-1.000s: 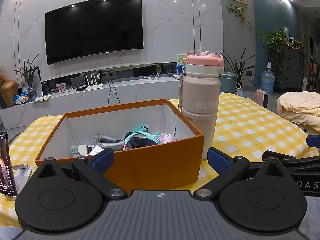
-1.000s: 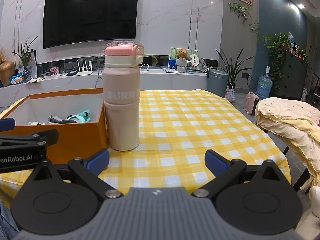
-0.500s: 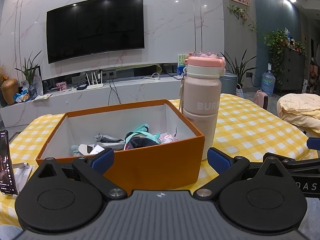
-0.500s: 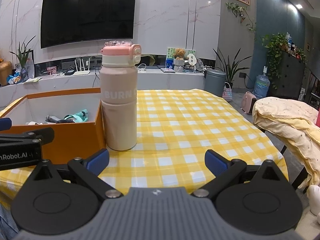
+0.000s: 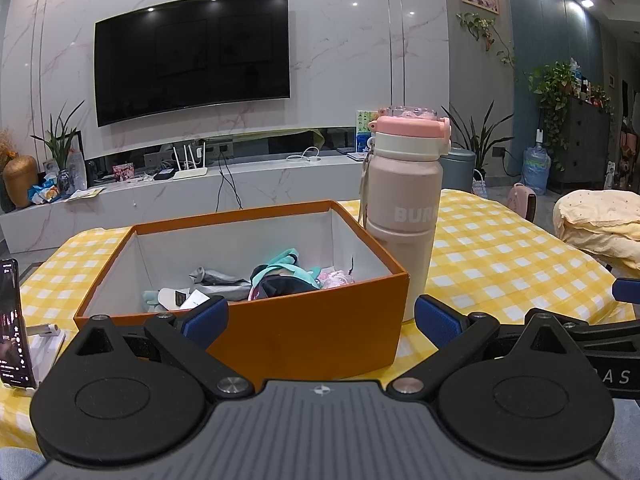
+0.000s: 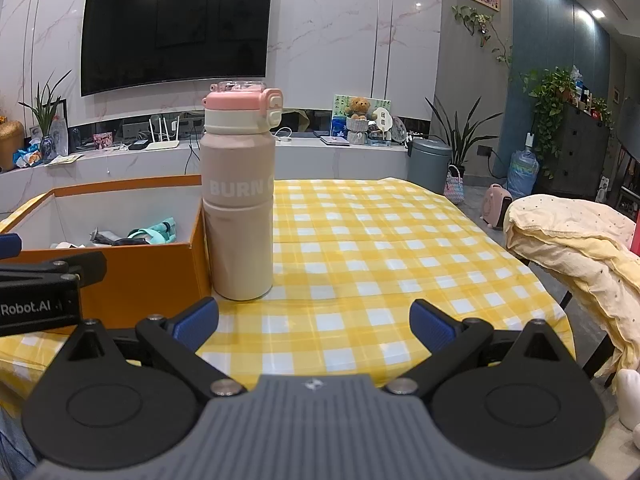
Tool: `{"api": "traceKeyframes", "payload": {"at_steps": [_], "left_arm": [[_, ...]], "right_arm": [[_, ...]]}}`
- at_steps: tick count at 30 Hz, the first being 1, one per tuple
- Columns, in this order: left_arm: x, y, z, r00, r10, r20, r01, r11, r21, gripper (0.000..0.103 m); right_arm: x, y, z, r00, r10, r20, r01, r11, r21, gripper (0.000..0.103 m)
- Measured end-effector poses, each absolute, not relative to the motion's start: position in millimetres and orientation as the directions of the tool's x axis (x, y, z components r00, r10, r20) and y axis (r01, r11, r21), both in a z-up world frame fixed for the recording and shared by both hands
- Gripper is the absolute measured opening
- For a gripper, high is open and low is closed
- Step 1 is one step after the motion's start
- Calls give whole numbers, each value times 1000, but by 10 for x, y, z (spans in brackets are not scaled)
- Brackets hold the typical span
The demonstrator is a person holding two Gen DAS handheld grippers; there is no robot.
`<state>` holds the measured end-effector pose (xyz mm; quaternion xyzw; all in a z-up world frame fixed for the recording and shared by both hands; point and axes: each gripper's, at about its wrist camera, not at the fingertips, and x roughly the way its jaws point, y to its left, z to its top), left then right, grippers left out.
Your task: Organize soft objects
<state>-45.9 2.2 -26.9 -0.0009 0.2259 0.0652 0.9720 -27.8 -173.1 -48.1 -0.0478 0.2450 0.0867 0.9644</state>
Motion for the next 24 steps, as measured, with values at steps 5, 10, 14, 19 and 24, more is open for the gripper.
{"api": "traceKeyframes", "payload": {"at_steps": [5,10,14,19,24], "left_arm": [[-458,23,-263,889,128,-439,-128,991,29,103],[-467,24,-257,890,129,-437,-129,991,29,103],[-478,22,-255,890,129,-438,-130,991,28,103],[-492,21,-246,891,130,-435,-131,991,29,103],[-499,15,-249,890,130,-437,-133,991,25,103]], "right_arm": [[-277,-1732,-483,865,145,-480,-192,980,-50,100],[-281,-1733,-482,866,144,-480,-190,981,-49,100],[-287,-1733,-473,865,144,-481,-189,981,-46,100],[-294,-1732,-474,865,144,-481,-188,981,-46,100],[-300,-1732,-482,865,143,-481,-186,981,-44,100]]}}
